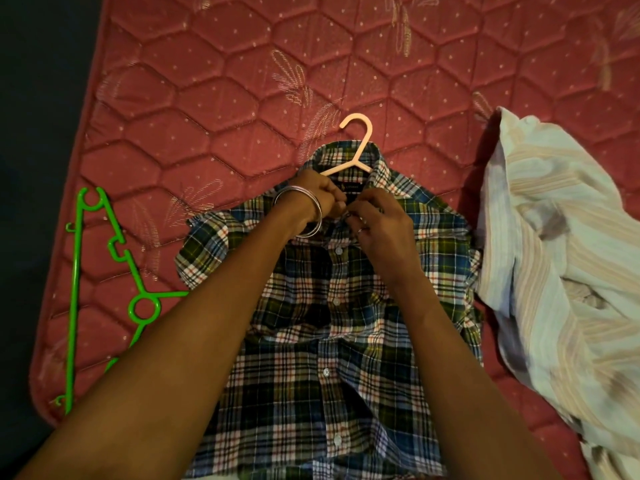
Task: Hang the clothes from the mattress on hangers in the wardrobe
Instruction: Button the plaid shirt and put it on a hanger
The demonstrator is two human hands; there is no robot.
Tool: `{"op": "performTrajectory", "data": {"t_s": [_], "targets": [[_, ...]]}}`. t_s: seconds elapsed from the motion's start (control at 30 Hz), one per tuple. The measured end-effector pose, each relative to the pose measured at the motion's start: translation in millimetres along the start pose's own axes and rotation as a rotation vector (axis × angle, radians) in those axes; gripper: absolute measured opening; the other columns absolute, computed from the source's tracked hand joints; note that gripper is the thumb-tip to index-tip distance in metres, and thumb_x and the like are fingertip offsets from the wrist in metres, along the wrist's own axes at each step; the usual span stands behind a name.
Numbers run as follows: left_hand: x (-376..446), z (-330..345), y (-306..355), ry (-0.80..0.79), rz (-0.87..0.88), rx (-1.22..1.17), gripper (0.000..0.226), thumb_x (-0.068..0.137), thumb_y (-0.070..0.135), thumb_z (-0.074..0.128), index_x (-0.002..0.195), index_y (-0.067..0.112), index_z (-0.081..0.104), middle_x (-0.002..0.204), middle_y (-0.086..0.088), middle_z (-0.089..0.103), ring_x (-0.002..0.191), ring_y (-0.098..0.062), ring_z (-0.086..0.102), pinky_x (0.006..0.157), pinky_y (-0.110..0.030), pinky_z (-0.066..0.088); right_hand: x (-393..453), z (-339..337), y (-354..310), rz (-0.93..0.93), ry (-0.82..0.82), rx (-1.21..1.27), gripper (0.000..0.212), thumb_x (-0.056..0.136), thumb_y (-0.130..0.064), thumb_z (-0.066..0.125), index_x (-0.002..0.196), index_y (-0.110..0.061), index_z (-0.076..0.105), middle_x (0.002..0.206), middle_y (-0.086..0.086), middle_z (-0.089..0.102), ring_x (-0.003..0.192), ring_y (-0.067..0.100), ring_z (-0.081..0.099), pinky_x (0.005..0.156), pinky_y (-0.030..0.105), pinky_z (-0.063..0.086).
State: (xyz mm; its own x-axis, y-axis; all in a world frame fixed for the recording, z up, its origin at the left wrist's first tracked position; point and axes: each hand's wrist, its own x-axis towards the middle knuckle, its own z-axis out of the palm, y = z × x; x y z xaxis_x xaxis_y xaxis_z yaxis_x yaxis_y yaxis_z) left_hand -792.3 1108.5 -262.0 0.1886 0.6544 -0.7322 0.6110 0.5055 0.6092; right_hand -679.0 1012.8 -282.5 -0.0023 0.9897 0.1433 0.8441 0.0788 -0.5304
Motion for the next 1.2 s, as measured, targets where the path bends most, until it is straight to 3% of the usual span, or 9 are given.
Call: {"op": "performTrajectory", "data": {"t_s": [0.17,0.27,0.4,0.53,0.67,0.77,0.87,1.03,1.2], "targets": [[1,7,-15,0.066,0.246,0.245,0.014,0.079,0.004,0.069,0.090,0.012,0.065,0.078,-0.007,0.070,0.085,-0.023,0.066,0.087,-0.045,0.051,2,0,8,-0.048,-0.048,-0.030,0.013,0.080,-0.001,0.065,0.091,0.006,0.069,0.096,0.022,0.060,0.084,0.039,0.059,0.069,0.039,0.051],[-2,8,-20,0.165,0.382,0.521,0.022,0.085,0.018,0.061,0.106,0.025,0.061,0.092,0.004,0.070,0.111,-0.019,0.052,0.097,-0.045,0.031,6,-4,12,-0.056,-0.098,-0.019,0.016,0.082,-0.008,0.060,0.091,0.004,0.068,0.094,0.021,0.057,0.083,0.037,0.055,0.070,0.039,0.047],[-13,6,-28,0.119,0.459,0.604,0.038,0.087,0.023,0.059,0.124,0.029,0.052,0.113,0.008,0.064,0.125,-0.017,0.034,0.103,-0.045,0.018,12,-6,18,-0.056,-0.188,-0.072,0.031,0.083,-0.027,0.053,0.091,-0.001,0.068,0.093,0.017,0.057,0.082,0.035,0.054,0.066,0.043,0.047],[-18,1,-32,0.079,0.461,0.637,0.056,0.078,0.030,0.072,0.129,0.027,0.049,0.117,0.006,0.060,0.126,-0.017,0.034,0.103,-0.042,0.015,18,-13,19,-0.053,-0.209,-0.187,0.036,0.079,-0.040,0.052,0.090,-0.013,0.073,0.093,0.008,0.060,0.090,0.033,0.055,0.067,0.042,0.040],[-14,6,-36,0.189,0.495,0.491,0.044,0.077,0.017,0.071,0.118,0.020,0.057,0.105,0.004,0.066,0.121,-0.017,0.045,0.101,-0.041,0.016,29,-16,25,-0.097,-0.297,-0.128,0.029,0.076,-0.034,0.064,0.093,-0.013,0.073,0.091,0.007,0.061,0.090,0.034,0.052,0.069,0.043,0.041],[-14,13,-37,0.231,0.508,0.598,0.041,0.078,0.014,0.066,0.117,0.020,0.055,0.108,0.004,0.062,0.121,-0.017,0.041,0.102,-0.039,0.012,33,-14,33,-0.153,-0.430,-0.055,0.025,0.073,-0.024,0.070,0.091,-0.008,0.072,0.087,0.009,0.063,0.084,0.034,0.052,0.073,0.041,0.044],[-12,18,-38,0.262,0.540,0.594,0.040,0.077,0.011,0.063,0.114,0.019,0.054,0.105,0.006,0.065,0.120,-0.016,0.041,0.096,-0.034,0.012,36,-16,35,-0.123,-0.481,0.013,0.030,0.071,-0.027,0.062,0.092,-0.008,0.072,0.088,0.006,0.069,0.084,0.032,0.057,0.079,0.038,0.042],[-9,16,-44,0.229,0.516,0.299,0.044,0.064,0.012,0.067,0.105,0.012,0.055,0.080,0.025,0.050,0.109,-0.023,0.058,0.101,-0.051,0.025,37,-13,38,-0.074,-0.496,0.101,0.034,0.074,-0.026,0.056,0.096,-0.007,0.073,0.089,0.008,0.071,0.085,0.032,0.059,0.081,0.040,0.045],[-7,12,-40,0.226,0.501,0.308,0.046,0.064,0.000,0.073,0.104,0.011,0.053,0.075,0.023,0.052,0.109,-0.022,0.057,0.100,-0.050,0.023,39,-8,41,-0.065,-0.508,0.091,0.031,0.077,-0.025,0.054,0.093,-0.005,0.071,0.087,0.009,0.069,0.083,0.031,0.055,0.076,0.034,0.038]]}}
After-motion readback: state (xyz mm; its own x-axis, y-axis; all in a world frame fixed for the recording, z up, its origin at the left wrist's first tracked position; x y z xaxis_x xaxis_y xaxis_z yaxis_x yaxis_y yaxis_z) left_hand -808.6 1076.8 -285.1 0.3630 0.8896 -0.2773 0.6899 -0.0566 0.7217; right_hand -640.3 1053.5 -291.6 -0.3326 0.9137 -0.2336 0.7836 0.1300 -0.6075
